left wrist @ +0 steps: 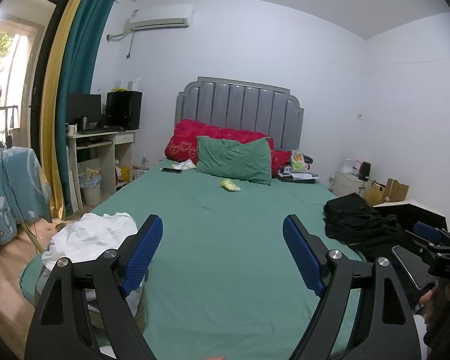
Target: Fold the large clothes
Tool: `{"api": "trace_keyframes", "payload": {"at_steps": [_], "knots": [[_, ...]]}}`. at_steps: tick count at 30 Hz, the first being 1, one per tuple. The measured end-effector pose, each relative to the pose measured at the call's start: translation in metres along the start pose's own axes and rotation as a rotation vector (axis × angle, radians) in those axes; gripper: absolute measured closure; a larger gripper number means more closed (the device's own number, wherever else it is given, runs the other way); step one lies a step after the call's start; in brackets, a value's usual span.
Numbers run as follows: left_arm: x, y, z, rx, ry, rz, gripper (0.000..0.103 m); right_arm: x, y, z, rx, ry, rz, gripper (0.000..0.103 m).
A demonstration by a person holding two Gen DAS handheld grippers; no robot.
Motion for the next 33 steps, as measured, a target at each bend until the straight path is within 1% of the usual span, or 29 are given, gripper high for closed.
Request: {"api": "trace_keyframes", "payload": {"at_steps": [33], "knots": [[0.0006,0.0036,-0.0070,0.015,0.006,0.024,0.018,0.0000,0.0013,-0.0013,0.005,-0.005,0.003,0.001]]}}
Point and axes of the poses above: each gripper's, at about its wrist camera, not at the fingertips, and x roughly the way its jaws point, y to its right, z to its underside, the point moved 2 cm from there along x, roughly the way its jaws point, and after that the axes turned 11 degrees about y, right-handed, at the moved point
